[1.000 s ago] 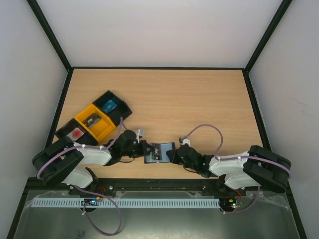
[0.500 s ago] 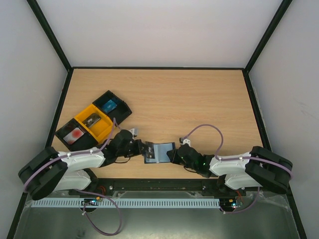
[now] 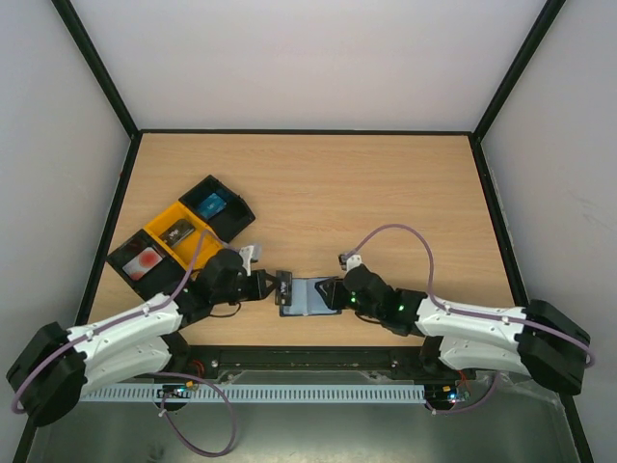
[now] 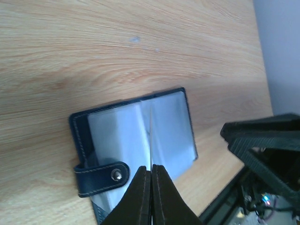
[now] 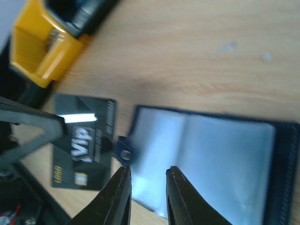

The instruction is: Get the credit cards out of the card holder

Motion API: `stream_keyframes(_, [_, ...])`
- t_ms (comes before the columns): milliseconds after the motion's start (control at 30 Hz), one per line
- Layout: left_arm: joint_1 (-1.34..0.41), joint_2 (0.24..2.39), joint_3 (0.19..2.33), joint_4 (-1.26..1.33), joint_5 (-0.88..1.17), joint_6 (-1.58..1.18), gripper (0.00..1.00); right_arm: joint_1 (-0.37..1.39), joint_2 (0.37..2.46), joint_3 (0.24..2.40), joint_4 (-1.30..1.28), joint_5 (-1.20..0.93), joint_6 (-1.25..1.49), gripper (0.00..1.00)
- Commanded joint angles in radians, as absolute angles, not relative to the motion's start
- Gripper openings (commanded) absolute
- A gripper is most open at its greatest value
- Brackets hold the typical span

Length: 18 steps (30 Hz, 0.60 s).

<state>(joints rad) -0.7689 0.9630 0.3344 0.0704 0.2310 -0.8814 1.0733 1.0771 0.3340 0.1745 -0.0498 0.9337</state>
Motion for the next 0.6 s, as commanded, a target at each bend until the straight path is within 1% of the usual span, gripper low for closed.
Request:
stream_keyframes(0, [-0.763, 0.89, 0.366, -0.015, 0.334, -0.794, 0.03, 1.069, 1.008, 0.454, -0.022, -0.074, 0.754, 0.23])
stream_keyframes(100, [-0.762, 0.842, 0.352, 0.01, 0.417, -0.774, 0.03, 1.067, 0.972, 0.497, -0.059, -0.17, 0.692, 0.28])
stream_keyframes(167, [-0.761, 0.818, 0.329, 0.07, 0.491, -0.78, 0.03, 1.066, 0.949, 0.52, -0.081, -0.217, 0.674, 0.31])
stream_keyframes(333, [-0.763, 0.806, 0.298, 0.215, 0.643, -0.821, 0.03, 1.05, 0.907, 0.563, -0.134, -0.26, 0.643, 0.39])
stream_keyframes(567, [-0.764, 0.783, 0.29, 0.23, 0.683, -0.819, 0.03, 1.019, 0.938, 0.587, -0.13, -0.408, 0.64, 0.48])
